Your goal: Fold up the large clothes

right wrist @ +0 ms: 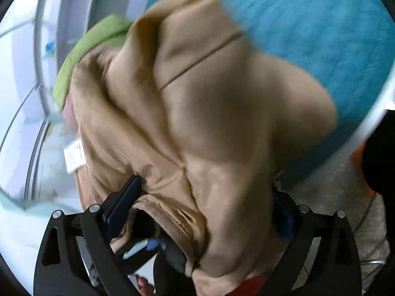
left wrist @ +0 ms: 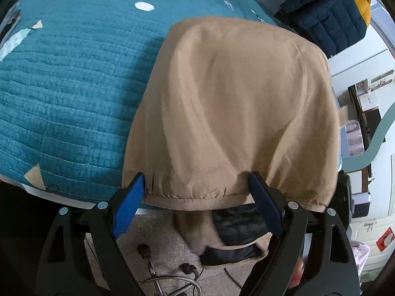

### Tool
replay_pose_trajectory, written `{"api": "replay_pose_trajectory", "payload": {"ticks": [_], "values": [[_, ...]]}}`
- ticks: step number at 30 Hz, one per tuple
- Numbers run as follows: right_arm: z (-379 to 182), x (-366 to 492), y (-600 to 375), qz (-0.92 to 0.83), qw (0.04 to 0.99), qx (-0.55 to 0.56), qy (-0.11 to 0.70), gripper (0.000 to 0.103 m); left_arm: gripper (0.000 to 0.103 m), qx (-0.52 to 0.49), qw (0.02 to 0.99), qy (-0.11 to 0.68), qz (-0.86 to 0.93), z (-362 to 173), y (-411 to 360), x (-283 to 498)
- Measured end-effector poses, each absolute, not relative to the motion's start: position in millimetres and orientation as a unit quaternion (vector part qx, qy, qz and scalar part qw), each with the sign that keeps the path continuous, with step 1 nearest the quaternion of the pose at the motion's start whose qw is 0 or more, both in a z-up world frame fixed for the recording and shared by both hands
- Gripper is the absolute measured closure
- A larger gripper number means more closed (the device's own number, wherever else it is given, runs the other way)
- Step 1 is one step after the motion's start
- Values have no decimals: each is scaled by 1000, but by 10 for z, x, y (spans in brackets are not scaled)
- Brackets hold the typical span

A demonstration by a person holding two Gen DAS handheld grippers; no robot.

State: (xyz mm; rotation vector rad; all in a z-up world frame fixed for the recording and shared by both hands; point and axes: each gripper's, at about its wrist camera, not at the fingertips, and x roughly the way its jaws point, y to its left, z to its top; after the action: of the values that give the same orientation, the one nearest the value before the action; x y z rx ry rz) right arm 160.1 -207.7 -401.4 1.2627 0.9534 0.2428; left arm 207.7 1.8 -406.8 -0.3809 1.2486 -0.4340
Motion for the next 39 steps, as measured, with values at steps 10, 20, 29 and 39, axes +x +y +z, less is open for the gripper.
{"api": "replay_pose_trajectory", "payload": {"ticks": [10,20,29,39], "values": [[-3159,1339,-2659,-7,800,414,434,12,18,-145,773,582,-209,-4035,-145,2065],[-2936,2018,-1994,65,855,210,469,11,18,-95,777,586,-209,-4032,-376,2065],[-3665,2104,-2399,87,810,270,514,11,16,-83,768,593,-228,-4079,-492,2092],[-3754,2017,-2586,117,807,304,492,9,16,-185,779,557,-222,-3997,145,2339]]}}
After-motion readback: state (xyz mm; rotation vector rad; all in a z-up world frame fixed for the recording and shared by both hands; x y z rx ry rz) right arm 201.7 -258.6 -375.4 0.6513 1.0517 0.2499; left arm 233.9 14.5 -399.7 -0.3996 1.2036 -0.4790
